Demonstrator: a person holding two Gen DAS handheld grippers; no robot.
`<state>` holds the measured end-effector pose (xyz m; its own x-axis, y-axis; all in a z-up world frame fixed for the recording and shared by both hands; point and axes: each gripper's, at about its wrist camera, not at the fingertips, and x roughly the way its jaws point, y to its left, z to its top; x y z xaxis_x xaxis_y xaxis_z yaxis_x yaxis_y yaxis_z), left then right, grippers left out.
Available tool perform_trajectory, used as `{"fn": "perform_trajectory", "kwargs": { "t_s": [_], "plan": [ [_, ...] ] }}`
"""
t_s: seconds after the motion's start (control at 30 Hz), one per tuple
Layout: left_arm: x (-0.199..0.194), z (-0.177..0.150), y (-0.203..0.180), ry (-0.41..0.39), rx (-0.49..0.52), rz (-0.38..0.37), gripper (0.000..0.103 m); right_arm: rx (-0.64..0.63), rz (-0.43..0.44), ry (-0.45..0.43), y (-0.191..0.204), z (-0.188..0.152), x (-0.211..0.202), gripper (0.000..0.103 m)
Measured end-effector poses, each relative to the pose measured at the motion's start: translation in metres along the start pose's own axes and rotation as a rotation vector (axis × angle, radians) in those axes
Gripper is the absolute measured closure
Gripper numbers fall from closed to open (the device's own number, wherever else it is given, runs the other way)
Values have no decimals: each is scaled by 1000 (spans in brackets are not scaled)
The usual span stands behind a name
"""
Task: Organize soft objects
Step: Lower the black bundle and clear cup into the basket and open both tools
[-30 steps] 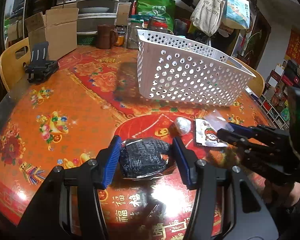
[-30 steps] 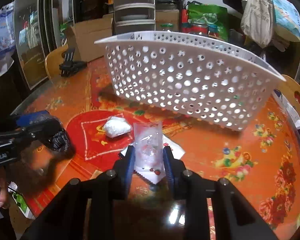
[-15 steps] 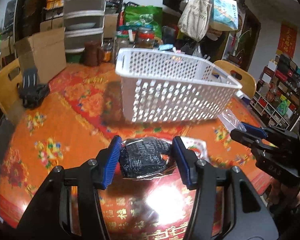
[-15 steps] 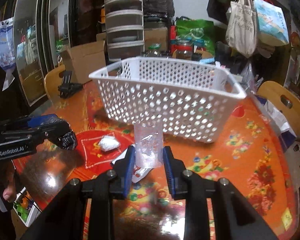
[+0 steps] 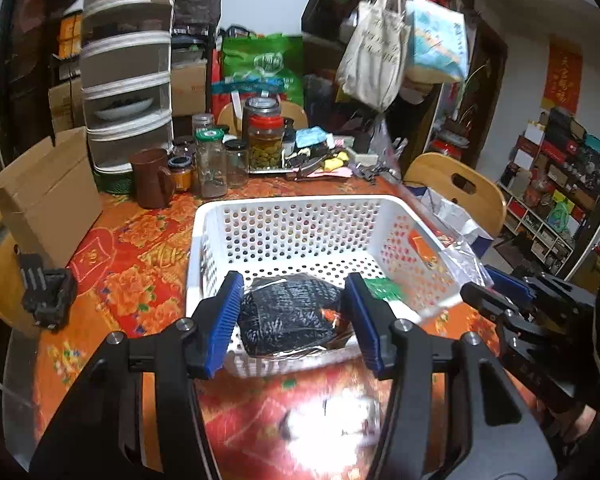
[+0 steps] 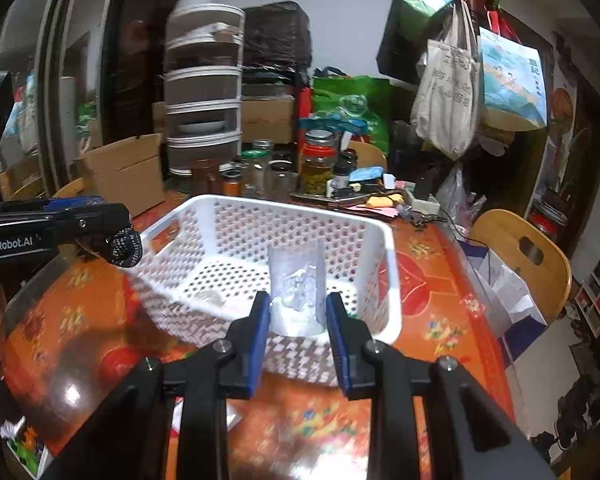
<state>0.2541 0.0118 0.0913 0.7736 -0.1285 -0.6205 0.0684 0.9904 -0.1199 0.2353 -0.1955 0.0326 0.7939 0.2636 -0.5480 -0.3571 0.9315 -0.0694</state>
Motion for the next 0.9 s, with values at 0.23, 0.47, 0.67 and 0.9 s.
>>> {"fn": "perform_trajectory", "kwargs": {
  "t_s": [0.23, 0.47, 0.67, 0.9],
  "plan": [
    [92, 18, -2, 204, -8, 83, 53, 35, -23, 165, -21, 24, 72, 76],
    [139, 6, 0, 298, -16, 123, 53, 33, -27, 314, -25, 21, 124, 76],
    [150, -4, 5, 317, -19, 129, 53, 22, -30, 377, -24, 15, 145, 76],
    [144, -4, 9, 286, -22, 111, 32, 42, -24, 360, -25, 16, 145, 54]
  ]
}}
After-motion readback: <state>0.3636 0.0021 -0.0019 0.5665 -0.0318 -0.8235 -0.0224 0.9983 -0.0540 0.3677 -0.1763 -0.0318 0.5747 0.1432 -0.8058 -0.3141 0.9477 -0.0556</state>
